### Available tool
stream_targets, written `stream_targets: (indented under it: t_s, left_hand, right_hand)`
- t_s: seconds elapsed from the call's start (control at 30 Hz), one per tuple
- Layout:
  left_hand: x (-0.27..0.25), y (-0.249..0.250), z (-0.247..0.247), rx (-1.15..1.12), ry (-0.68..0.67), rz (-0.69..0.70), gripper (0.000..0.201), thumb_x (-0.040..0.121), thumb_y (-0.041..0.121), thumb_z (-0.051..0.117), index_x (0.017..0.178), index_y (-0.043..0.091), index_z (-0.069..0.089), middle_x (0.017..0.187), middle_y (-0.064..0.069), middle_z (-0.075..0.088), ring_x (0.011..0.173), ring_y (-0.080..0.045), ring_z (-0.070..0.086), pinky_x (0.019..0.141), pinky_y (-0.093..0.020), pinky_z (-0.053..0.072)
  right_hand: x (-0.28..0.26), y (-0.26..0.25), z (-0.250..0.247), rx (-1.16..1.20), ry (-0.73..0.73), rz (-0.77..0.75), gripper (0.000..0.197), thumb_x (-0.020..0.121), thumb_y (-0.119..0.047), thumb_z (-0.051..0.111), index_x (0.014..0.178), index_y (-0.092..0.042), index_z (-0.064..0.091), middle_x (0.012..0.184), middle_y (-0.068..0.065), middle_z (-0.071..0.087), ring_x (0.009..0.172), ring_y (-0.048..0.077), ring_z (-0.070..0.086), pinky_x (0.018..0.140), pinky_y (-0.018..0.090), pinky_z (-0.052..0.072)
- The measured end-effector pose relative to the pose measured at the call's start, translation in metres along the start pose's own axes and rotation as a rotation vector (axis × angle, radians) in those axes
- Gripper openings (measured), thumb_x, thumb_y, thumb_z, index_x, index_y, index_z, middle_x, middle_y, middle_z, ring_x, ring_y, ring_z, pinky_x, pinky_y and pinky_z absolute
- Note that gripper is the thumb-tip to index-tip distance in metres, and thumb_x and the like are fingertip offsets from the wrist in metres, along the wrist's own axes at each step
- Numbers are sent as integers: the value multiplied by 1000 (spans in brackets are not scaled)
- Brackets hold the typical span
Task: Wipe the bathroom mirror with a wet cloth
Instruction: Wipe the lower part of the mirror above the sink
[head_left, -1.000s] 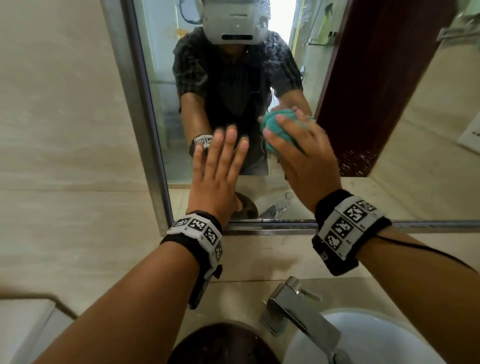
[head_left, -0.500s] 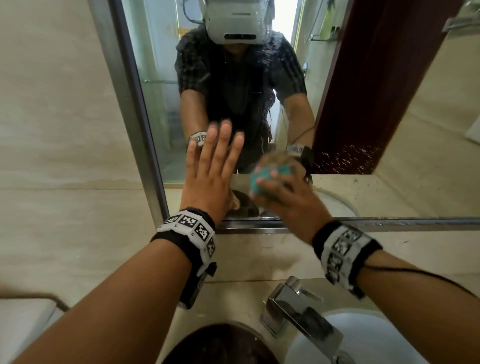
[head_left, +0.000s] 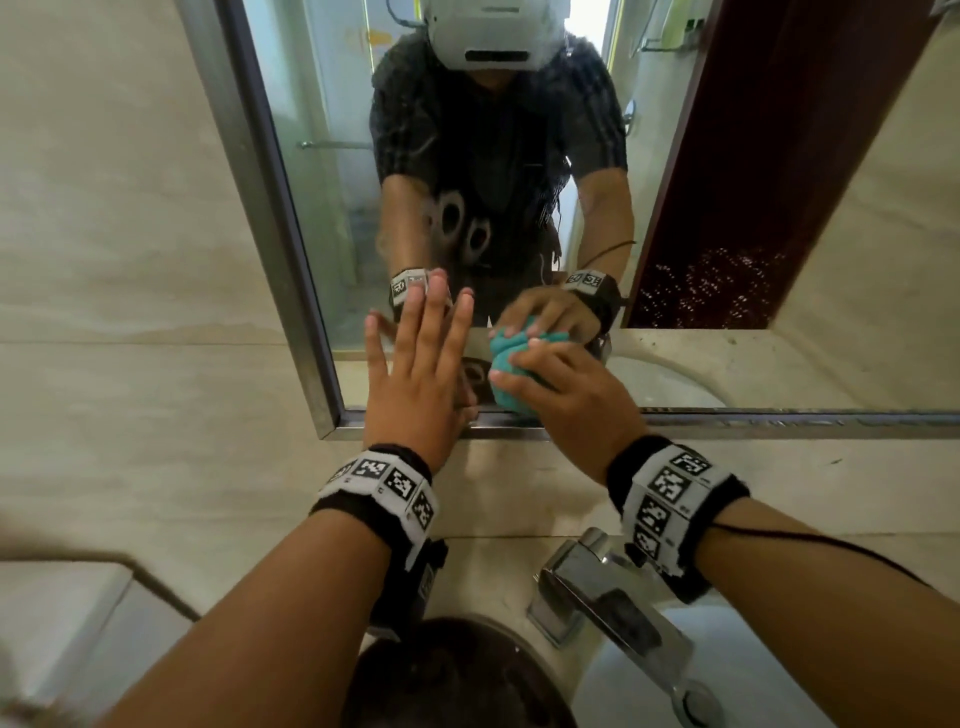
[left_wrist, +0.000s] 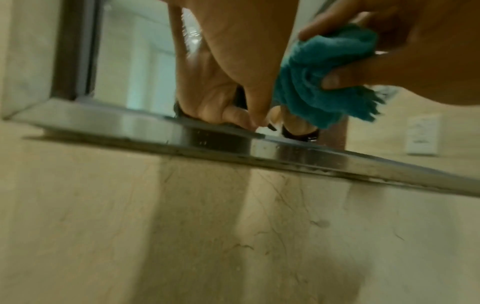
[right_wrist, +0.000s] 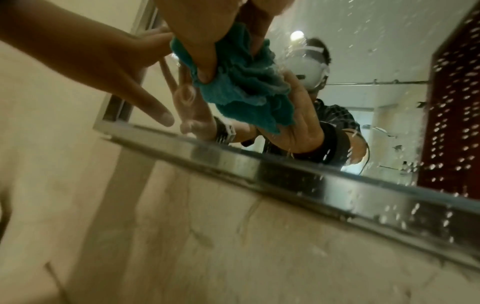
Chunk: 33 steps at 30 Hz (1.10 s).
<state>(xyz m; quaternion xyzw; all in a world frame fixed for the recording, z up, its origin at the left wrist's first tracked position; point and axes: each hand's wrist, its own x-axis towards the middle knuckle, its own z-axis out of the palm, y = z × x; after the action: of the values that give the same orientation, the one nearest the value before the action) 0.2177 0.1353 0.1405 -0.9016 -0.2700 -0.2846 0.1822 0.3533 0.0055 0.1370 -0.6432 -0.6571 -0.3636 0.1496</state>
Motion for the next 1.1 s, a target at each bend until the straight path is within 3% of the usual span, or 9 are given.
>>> stream_targets:
  t_s: [0.17, 0.27, 0.43, 0.57, 0.63, 0.73, 0.8, 0.9, 1.1]
  left_hand:
    - [3, 1, 4, -14, -60, -21, 129, 73, 56, 67, 139, 19, -36, 151, -9, -26, 141, -28, -21, 111, -57, -11]
    - [3, 2, 4, -7, -37, -37, 127, 73, 54, 68, 140, 18, -34, 152, -9, -25, 141, -28, -18, 111, -56, -12]
    - [4, 2, 8, -2, 1, -33, 119, 76, 51, 67, 145, 17, -24, 155, -10, -18, 143, -28, -14, 111, -56, -9]
    - [4, 3, 11, -8, 3, -34, 112, 82, 52, 60, 144, 17, -28, 147, -7, -40, 137, -24, -33, 112, -57, -10]
    - [3, 2, 11, -3, -2, -30, 114, 82, 54, 59, 142, 16, -30, 143, -7, -44, 135, -23, -36, 112, -57, -7]
    - [3, 1, 9, -2, -45, -29, 118, 81, 55, 60, 140, 16, -33, 140, -8, -48, 132, -24, -41, 111, -57, -9]
    - [3, 2, 9, -9, -30, -32, 112, 84, 51, 59, 142, 16, -31, 142, -8, -46, 133, -25, -38, 111, -57, -9]
    - [4, 4, 11, -4, 17, -47, 98, 91, 42, 51, 144, 15, -27, 144, -8, -43, 137, -26, -31, 112, -58, -5]
    - [4, 2, 15, 2, 65, -36, 94, 92, 43, 48, 145, 16, -24, 145, -8, -41, 137, -25, -30, 112, -57, -3]
  right_hand:
    - [-32, 4, 9, 14, -159, -68, 59, 57, -7, 85, 112, -18, 67, 116, 7, 64, 107, 32, 60, 79, 48, 54]
    - [-48, 26, -1, -2, -147, -63, 50, 64, -7, 82, 110, -19, 67, 113, 4, 66, 103, 30, 62, 78, 44, 54]
    - [-33, 11, 0, -10, -173, -32, 51, 57, -6, 85, 105, -12, 69, 103, 10, 66, 92, 33, 62, 71, 43, 56]
    - [-18, -7, 11, 7, -131, -65, 44, 58, -9, 83, 100, -11, 70, 101, 11, 67, 90, 32, 63, 73, 42, 55]
    - [-31, 3, 14, 54, -105, -55, 45, 66, -6, 76, 109, -12, 65, 108, 11, 65, 93, 34, 63, 73, 44, 56]
    - [-57, 29, 7, 70, -78, -38, 36, 83, -11, 49, 118, -17, 52, 120, 6, 55, 100, 33, 62, 75, 43, 56]
    - [-64, 40, 3, 56, -76, -41, 37, 81, -8, 59, 117, -16, 55, 118, 7, 58, 106, 32, 54, 77, 44, 56]
    - [-47, 35, -1, 11, -122, -99, 52, 62, -3, 81, 110, -13, 65, 110, 11, 63, 103, 33, 53, 74, 46, 56]
    - [36, 25, -23, -84, 240, 37, 36, 84, -26, 66, 118, -19, 58, 115, 2, 65, 103, 23, 49, 82, 42, 52]
